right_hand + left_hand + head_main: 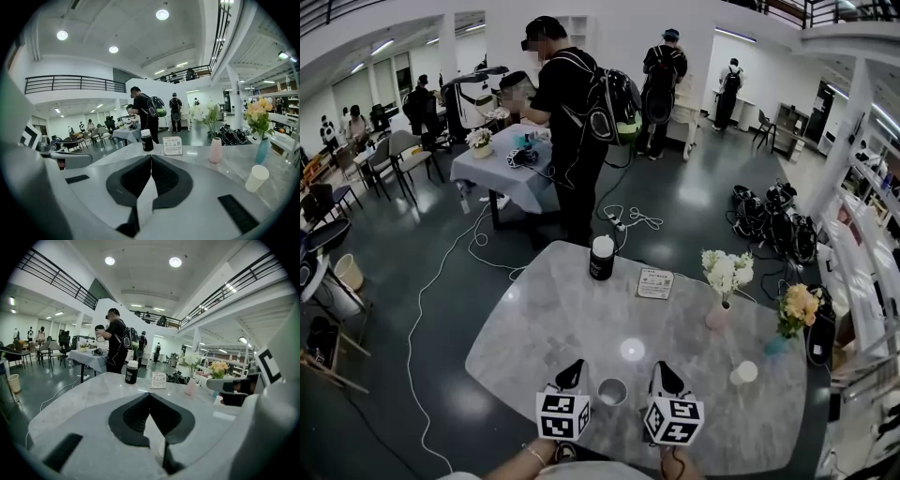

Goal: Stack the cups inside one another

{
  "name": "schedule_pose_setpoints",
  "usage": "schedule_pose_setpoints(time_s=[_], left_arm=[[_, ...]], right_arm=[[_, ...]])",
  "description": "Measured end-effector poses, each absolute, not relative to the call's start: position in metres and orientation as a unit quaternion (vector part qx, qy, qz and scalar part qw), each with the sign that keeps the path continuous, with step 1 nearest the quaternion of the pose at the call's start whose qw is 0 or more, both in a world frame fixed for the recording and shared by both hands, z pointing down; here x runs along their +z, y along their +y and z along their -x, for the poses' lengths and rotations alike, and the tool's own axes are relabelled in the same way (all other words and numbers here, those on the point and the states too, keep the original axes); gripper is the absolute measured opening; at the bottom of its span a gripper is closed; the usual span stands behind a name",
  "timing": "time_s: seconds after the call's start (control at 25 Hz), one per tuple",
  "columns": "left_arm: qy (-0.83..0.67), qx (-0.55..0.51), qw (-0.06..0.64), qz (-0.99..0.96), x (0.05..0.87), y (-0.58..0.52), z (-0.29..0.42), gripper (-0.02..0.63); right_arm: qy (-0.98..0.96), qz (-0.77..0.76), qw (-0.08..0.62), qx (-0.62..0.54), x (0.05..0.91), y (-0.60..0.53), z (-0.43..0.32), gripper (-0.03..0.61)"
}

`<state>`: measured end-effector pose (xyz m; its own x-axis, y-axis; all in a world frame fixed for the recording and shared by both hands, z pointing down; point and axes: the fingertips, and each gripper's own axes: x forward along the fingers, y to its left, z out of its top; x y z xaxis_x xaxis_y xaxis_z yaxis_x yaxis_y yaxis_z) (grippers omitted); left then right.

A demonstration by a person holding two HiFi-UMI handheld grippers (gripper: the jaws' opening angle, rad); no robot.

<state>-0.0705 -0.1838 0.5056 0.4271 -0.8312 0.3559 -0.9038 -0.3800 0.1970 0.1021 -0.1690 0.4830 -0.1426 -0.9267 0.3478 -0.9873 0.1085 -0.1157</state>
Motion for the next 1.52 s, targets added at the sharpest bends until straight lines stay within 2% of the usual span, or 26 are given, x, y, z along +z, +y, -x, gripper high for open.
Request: schedule_pose_setpoints(time_s=[0.52, 1.24, 1.52], left_arm=[[-0.483, 0.1, 0.184, -0.85, 0.496, -0.175, 0.031, -0.005], [-0.319, 0.122, 0.194, -0.92, 0.493, -0.121, -0.129, -0.005], [-0.23, 0.137, 0.194, -0.944, 0.502, -0.086, -0.178, -0.005]], right_arm=[[-0.714, -0.673, 0.084, 0.171, 0.482, -0.146, -0.127, 0.008], [-0.589, -0.781, 0.067, 0.195, 0.486, -0.058, -0.257, 0.008], [-0.512, -0.83, 0.057, 0.213, 0.5, 0.001, -0.285, 0.008]])
